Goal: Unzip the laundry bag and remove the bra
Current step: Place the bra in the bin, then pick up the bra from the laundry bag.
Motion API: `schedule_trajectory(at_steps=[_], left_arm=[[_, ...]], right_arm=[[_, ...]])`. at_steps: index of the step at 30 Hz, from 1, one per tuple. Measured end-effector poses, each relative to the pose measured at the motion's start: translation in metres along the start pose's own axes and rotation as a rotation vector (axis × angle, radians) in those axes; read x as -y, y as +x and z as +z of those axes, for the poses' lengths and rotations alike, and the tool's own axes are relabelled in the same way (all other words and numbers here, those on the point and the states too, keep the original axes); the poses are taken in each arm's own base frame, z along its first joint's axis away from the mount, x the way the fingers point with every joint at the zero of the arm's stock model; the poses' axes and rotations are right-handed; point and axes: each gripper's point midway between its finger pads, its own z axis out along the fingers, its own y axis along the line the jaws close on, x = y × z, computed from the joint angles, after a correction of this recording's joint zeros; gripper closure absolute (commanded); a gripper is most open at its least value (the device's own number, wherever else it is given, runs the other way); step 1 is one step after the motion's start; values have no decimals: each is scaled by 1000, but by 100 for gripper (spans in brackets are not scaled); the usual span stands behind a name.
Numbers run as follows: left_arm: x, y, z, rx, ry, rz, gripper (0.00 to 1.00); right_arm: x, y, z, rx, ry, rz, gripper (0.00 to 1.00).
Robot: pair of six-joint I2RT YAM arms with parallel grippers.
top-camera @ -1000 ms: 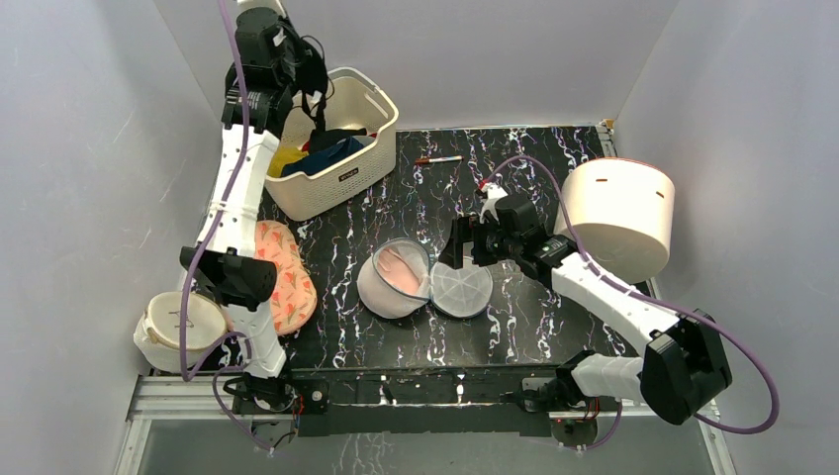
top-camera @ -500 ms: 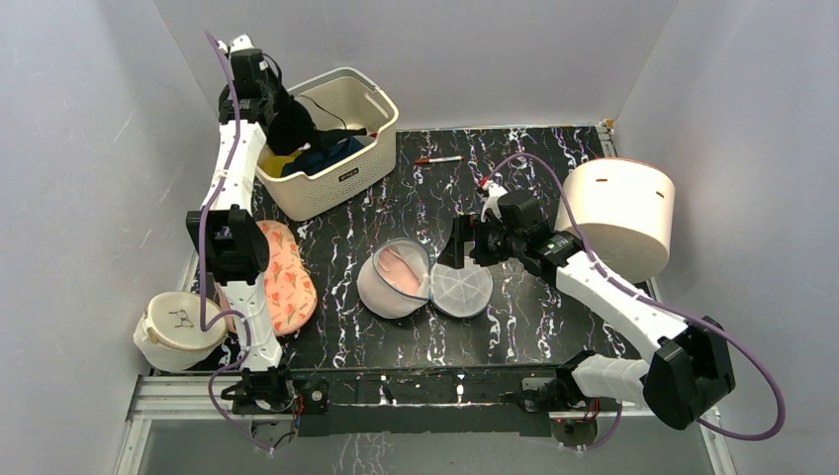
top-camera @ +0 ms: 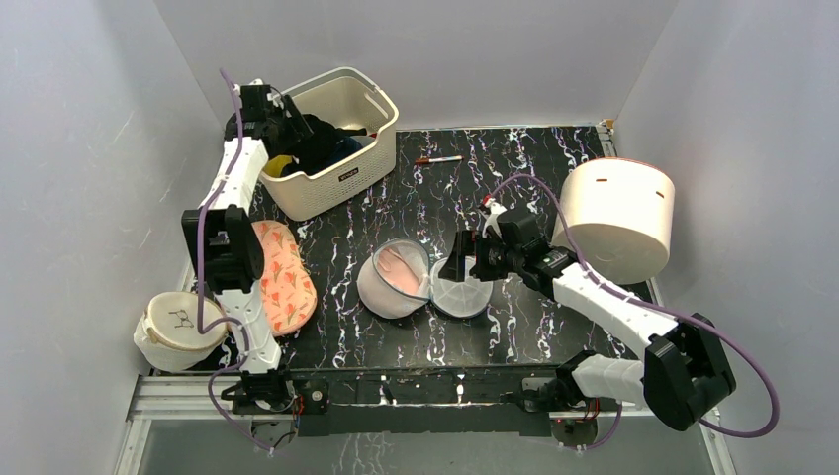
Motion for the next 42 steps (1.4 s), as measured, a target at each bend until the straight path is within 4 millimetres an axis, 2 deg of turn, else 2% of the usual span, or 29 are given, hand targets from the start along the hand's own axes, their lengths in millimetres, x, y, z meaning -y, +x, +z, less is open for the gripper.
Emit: schedule_trajectory(at_steps=[3, 5, 7, 10, 12, 13, 15, 16, 18, 19, 21, 23, 25, 29, 32, 34, 38, 42], left_arm=[[3, 12, -23, -22, 40, -4, 11], [11, 14, -52, -17, 93, -9, 6], [26, 9, -88, 15, 176, -9, 2], [55, 7, -148, 80, 312, 13, 2], [80, 26, -182, 80, 392, 54, 2], [98, 43, -199, 66, 447, 88, 1], [125, 80, -218, 13, 530, 141, 2], [139, 107, -226, -35, 574, 176, 2], [152, 152, -231, -124, 610, 224, 4], [155, 168, -232, -155, 616, 240, 5], [157, 212, -234, -234, 616, 281, 9], [153, 248, -237, -299, 608, 312, 16], [154, 275, -244, -341, 608, 347, 23], [164, 303, -256, -338, 605, 439, 39], [167, 319, -252, -333, 567, 513, 46], [161, 333, -244, -347, 523, 562, 50], [144, 345, -230, -367, 448, 605, 69], [129, 356, -224, -390, 418, 615, 74]], right_arm=[[-4, -9, 4, 31, -20, 8, 2], [-7, -13, 4, 48, -32, 2, 2], [-8, -16, 5, 62, -39, -5, 2], [-5, -13, 8, 59, -33, -5, 2], [-1, -9, 11, 51, -24, -1, 3], [1, -7, 12, 45, -20, 2, 4], [6, -3, 14, 38, -8, 7, 7], [8, -1, 15, 36, 1, 9, 8], [13, 0, 17, 36, 24, 13, 10], [16, -1, 18, 39, 39, 15, 12], [21, 0, 19, 42, 61, 18, 15], [26, 3, 20, 42, 77, 22, 20], [32, 11, 22, 27, 89, 31, 23], [39, 25, 24, 2, 98, 46, 30], [44, 30, 26, -16, 116, 53, 29], [50, 32, 25, -19, 147, 59, 27], [68, 36, 19, -30, 264, 89, 26], [79, 36, 13, -26, 337, 101, 28]])
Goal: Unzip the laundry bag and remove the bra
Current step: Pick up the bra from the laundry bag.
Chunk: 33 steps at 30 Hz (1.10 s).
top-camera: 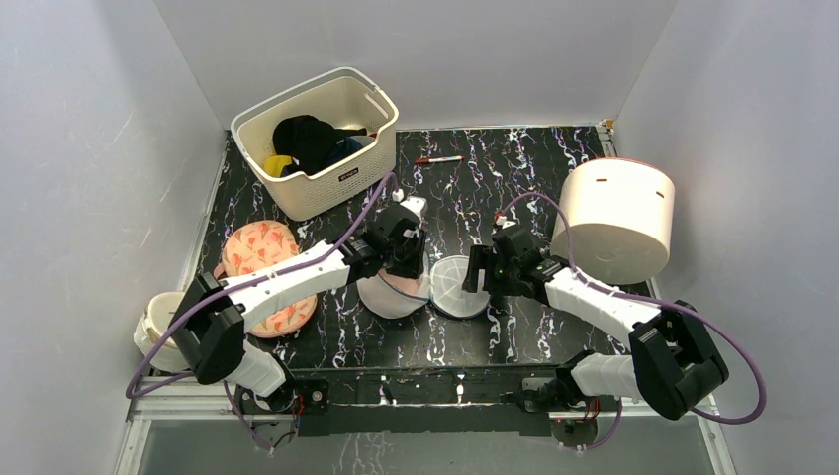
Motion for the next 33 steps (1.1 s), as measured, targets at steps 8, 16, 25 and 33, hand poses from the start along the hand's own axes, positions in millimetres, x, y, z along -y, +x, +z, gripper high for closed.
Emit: schedule_trajectory(at_steps=[8, 16, 25, 33], left_arm=[[-27, 59, 15, -126, -62, -10, 78], [-45, 95, 21, -192, -103, -24, 69], [-38, 80, 23, -144, -87, -40, 49], [-36, 71, 30, -120, -95, -35, 33]], right_arm=[[3, 2, 0, 0, 22, 38, 40], [12, 8, 3, -1, 59, 51, 41], [15, 11, 5, -10, 72, 49, 41], [14, 13, 6, -18, 63, 49, 41]])
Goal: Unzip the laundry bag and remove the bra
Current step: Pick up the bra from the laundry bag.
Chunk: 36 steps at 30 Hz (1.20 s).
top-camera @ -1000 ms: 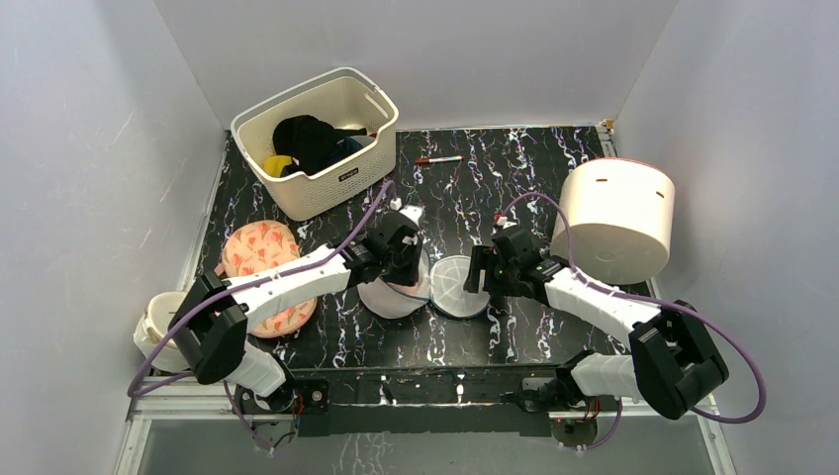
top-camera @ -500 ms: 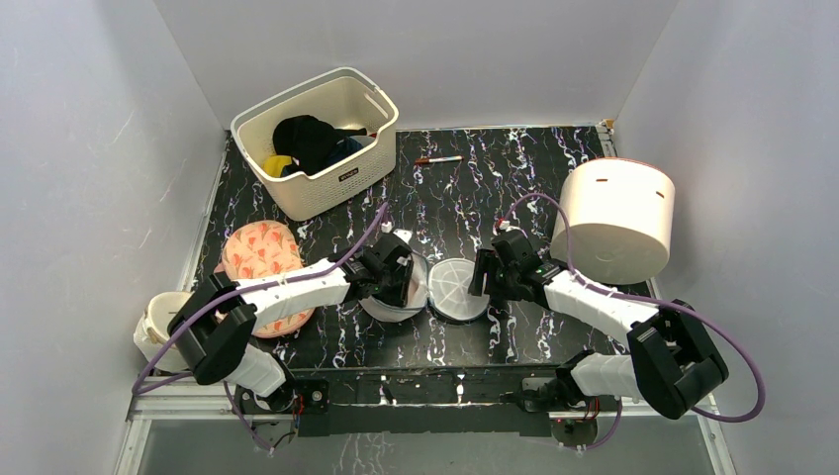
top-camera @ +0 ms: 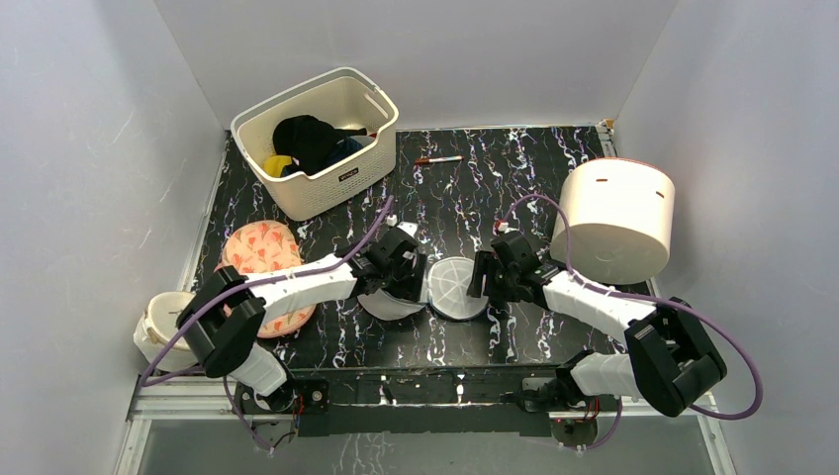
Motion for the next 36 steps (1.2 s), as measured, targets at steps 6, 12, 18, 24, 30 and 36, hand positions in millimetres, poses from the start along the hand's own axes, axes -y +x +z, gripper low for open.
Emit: schedule_trajectory(at_steps=[6, 12, 18, 24, 30, 36], left_arm=[[-1, 4, 17, -16, -42, 32, 31], [-9, 6, 27, -3, -115, 64, 57], [-12, 5, 27, 5, -139, 64, 83], [-6, 4, 21, 3, -103, 52, 100], [2, -2, 2, 24, -56, 26, 100], [15, -25, -29, 104, 11, 1, 100]], right_arm=[[-1, 1, 2, 1, -7, 0, 40], [0, 2, 3, -7, -4, -3, 37], [1, 2, 3, -5, 0, -3, 38], [0, -1, 6, 7, -4, -2, 40], [-1, -2, 6, 9, -5, -3, 41], [0, -2, 6, 10, -2, -3, 40]])
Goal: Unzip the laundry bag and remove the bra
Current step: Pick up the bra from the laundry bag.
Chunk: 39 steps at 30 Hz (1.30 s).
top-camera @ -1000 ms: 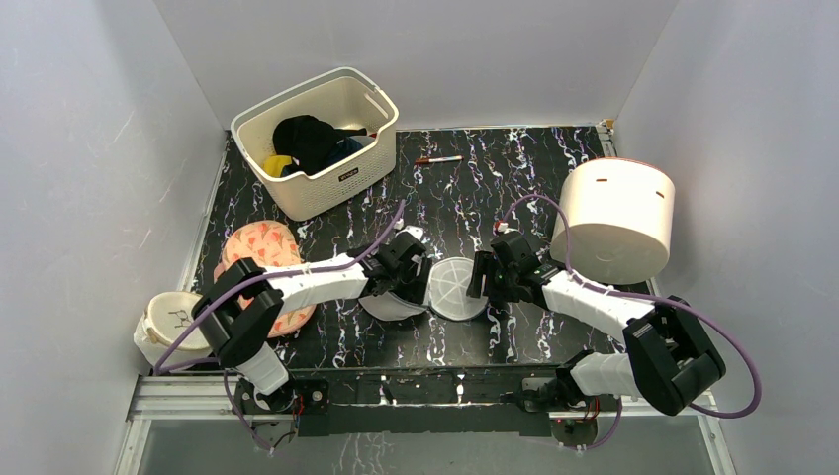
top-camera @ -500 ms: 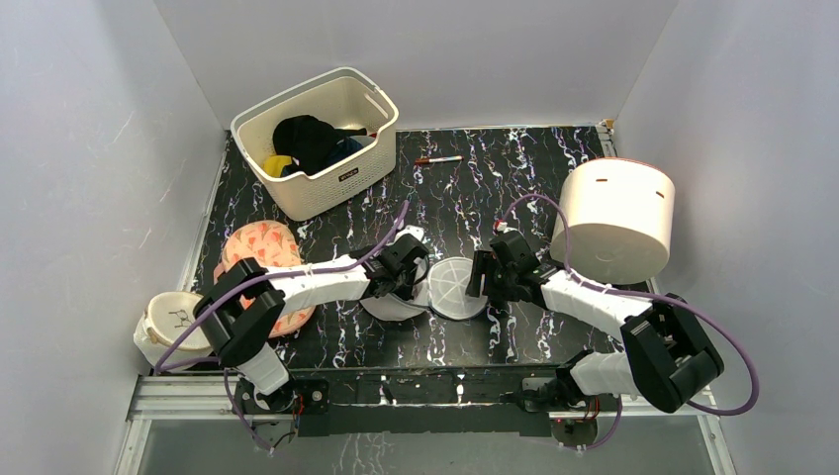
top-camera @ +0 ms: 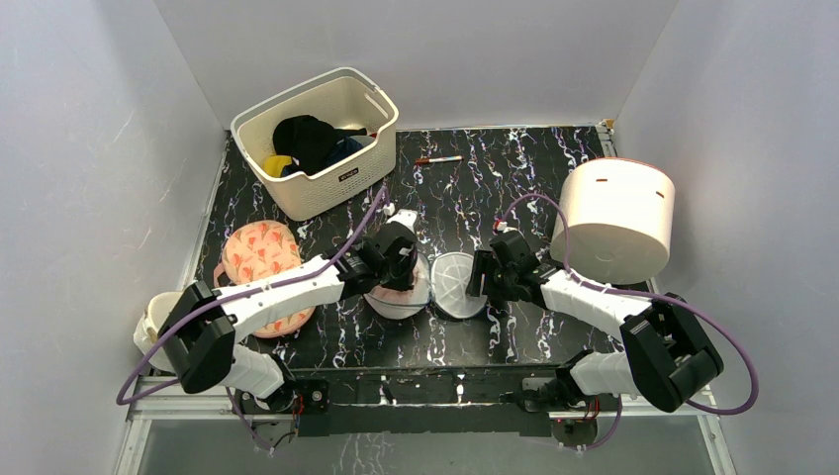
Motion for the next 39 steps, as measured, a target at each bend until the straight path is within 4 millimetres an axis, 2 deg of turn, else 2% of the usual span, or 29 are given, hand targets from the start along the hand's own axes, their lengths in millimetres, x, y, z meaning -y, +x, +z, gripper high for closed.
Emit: schedule_trajectory(at_steps=[5, 15, 22, 25, 31, 35, 39], left_arm=[[9, -16, -12, 35, 29, -8, 100], [9, -18, -17, 24, 25, 15, 100], [12, -21, -20, 18, 40, 33, 100], [12, -19, -18, 8, 38, 40, 100], [13, -7, -5, -52, 35, 57, 100], [16, 1, 1, -88, 48, 63, 100], [19, 2, -1, -96, 70, 62, 100]], right_arm=[[-1, 0, 0, -2, -4, -1, 37], [-2, -2, -3, -6, -11, -34, 22], [-7, -7, -17, 1, -31, -85, 14], [-13, -16, -26, 28, -55, -103, 14], [-38, -25, -31, 37, -162, -120, 24], [-54, -24, -21, 15, -244, -105, 26], [-53, -13, -2, -31, -253, -90, 27]])
